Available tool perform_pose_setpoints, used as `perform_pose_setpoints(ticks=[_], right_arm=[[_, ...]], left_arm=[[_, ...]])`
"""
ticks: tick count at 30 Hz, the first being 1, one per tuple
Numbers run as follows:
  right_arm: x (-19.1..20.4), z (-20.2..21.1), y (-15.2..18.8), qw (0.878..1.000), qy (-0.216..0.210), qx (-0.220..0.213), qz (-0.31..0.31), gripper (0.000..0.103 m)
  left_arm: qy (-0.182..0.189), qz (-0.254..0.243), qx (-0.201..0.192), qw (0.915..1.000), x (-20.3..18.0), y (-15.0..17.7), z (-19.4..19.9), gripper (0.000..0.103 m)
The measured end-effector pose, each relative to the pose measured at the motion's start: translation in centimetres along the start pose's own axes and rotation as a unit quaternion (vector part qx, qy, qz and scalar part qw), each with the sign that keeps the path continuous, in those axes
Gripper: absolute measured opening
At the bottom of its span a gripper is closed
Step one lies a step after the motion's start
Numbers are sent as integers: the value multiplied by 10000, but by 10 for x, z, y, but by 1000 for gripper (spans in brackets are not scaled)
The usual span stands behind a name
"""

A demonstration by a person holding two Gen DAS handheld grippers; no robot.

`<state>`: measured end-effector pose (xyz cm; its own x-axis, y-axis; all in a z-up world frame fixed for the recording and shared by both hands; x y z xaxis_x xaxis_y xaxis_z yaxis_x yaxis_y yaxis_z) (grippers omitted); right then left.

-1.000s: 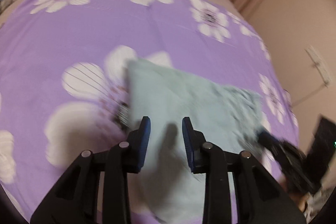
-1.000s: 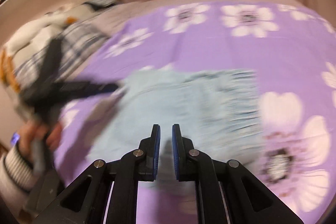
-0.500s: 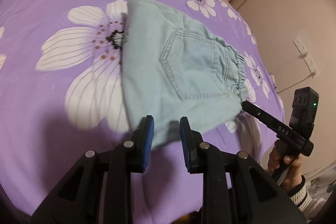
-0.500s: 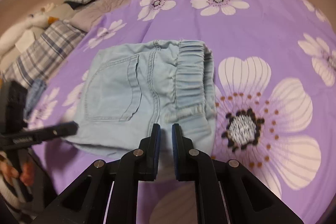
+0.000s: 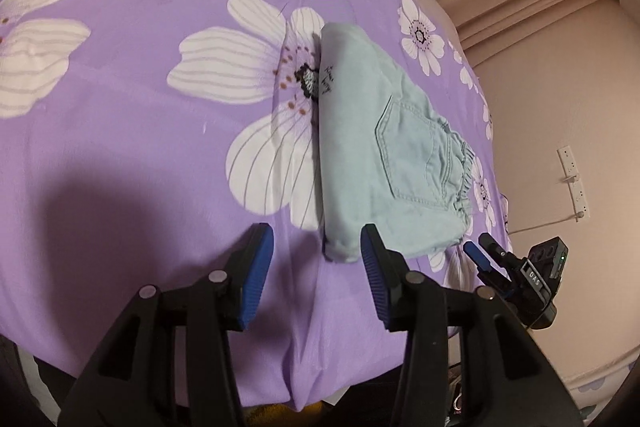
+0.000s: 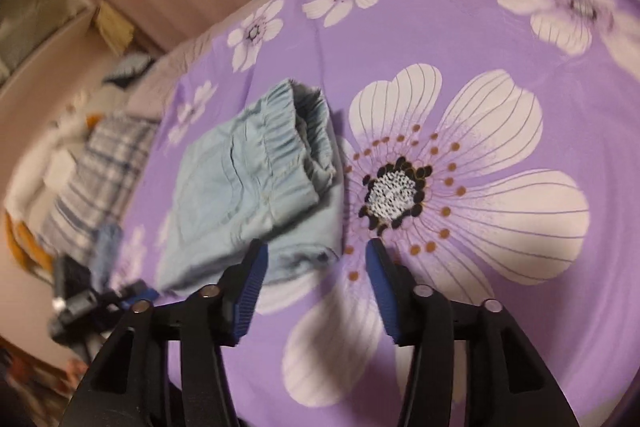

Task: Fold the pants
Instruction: 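Grasp the elastic waistband edge with the right tool and lift it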

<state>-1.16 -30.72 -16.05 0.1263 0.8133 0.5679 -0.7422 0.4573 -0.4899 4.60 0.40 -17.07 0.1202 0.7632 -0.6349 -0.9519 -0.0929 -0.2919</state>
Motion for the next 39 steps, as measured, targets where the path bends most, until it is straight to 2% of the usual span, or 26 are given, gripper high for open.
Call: perform_pose_setpoints(ticks=[8, 13, 21, 39], right_arm=[[4, -13, -14, 9999, 53, 49, 117, 54], [1, -20, -21, 9997, 148, 115, 147, 54], [3, -25, -26, 9994, 240, 136, 218, 56], [10, -51, -33, 9975, 81, 601, 369, 57]], left_arm=[[-529, -470, -238, 9972, -17, -21, 3, 45], [-693, -702, -247, 9948, -24, -30, -4, 45], [-786, -740, -123, 9941, -24, -38, -16, 46], [-799, -841, 50, 9932, -23, -51, -35, 47]])
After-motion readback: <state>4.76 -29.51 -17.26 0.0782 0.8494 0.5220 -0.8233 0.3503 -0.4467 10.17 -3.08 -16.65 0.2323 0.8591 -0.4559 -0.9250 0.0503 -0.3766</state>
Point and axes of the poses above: each gripper's, at about its wrist camera, not at the fingertips, and z roughly against the way its jaws point, x to its left, y to its underside, the point moved 5 cm from there along -z, roughly the way its jaws point, and after that the axes turned 6 degrees about x, right-handed, at the moved point
